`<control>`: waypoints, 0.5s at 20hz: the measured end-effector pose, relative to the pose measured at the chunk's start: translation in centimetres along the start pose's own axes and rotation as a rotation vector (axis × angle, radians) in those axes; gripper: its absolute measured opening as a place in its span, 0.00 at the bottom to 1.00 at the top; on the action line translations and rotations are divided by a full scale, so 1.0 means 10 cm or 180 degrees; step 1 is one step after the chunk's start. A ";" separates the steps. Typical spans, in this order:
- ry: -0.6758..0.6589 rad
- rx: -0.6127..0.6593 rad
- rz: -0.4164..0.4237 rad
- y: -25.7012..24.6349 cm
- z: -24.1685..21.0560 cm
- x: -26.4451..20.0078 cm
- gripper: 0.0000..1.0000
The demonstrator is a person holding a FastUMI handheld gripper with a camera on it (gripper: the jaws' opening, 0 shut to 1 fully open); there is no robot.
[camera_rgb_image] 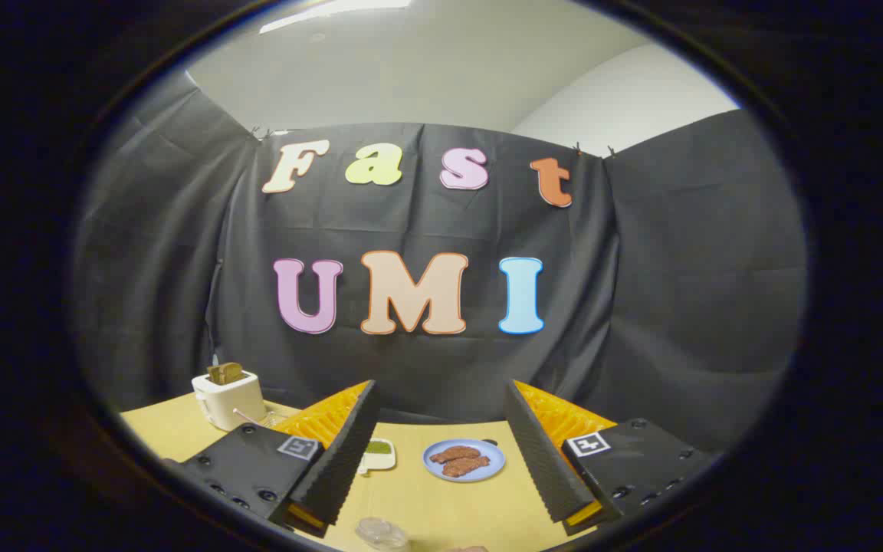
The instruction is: Take the bottle from table, then pour the juice into the cup, finally place the bottle on the coaster
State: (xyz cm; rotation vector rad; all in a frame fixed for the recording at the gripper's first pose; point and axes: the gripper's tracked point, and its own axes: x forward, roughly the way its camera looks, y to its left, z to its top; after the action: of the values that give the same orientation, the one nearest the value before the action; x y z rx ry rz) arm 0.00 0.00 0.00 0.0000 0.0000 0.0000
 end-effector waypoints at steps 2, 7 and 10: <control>-0.0003 0.0043 -0.0020 0.00 0.00 0.00 1.00; -0.0012 0.0069 -0.0054 -0.02 0.00 -0.02 1.00; 0.0009 0.0068 -0.0051 0.00 -0.03 -0.03 1.00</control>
State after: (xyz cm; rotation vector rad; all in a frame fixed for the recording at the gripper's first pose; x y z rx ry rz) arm -0.26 -0.01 -0.31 0.0214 0.0028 -0.0159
